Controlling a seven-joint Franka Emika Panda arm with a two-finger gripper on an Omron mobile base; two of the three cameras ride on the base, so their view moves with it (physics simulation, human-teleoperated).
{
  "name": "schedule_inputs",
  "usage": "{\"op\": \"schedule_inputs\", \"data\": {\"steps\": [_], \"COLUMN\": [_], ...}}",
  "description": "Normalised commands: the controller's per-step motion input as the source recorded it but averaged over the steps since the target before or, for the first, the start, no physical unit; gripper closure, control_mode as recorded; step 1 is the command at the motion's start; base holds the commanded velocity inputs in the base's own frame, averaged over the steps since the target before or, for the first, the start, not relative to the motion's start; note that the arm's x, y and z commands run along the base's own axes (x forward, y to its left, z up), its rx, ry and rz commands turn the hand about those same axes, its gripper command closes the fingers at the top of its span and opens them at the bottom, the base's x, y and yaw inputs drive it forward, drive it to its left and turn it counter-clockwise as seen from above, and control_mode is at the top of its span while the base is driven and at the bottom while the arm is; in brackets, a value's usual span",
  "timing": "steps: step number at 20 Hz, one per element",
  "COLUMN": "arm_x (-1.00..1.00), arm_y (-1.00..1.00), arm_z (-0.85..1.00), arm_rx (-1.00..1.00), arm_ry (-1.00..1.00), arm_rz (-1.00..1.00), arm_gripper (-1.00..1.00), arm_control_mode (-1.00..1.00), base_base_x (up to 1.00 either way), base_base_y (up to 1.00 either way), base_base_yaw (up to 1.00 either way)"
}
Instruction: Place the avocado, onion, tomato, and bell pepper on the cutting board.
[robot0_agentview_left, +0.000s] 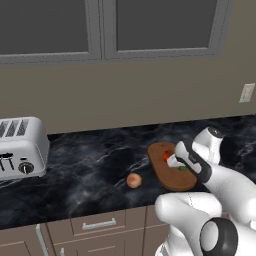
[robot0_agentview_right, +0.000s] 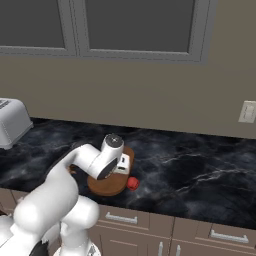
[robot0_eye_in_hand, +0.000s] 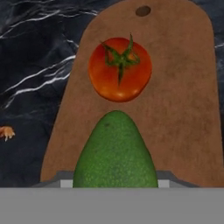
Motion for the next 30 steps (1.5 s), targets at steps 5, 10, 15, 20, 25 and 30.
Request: {"op": "schedule_inputs", "data": {"steps": [5,10,15,20,25,30], "arm_x": [0.05,0.08,0.00,0.00,0.00,0.00], "arm_y": [0.00,0.00,0.00,0.00,0.02,0.13], "arm_z": [-0.30,-0.25,-0.28,-0.22,-0.22,-0.22], "arm_rx": [-0.06,-0.07,-0.08,-0.07,-0.08,-0.09], "arm_ry": [0.00,0.00,0.00,0.00,0.00,0.00], "arm_rz": [0.00,0.00,0.00,0.00,0.00,0.00], "arm_gripper": [1.00,1.00,1.00,1.00,1.00,1.00], "arm_control_mode": [-1.00,-1.00,-1.00,-1.00,-1.00,-1.00], "base_base_x": [0.00,0.00,0.00,0.00,0.00,0.00], "base_base_y": [0.00,0.00,0.00,0.00,0.00,0.00], "base_base_yaw": [0.00,0.00,0.00,0.00,0.00,0.00]}}
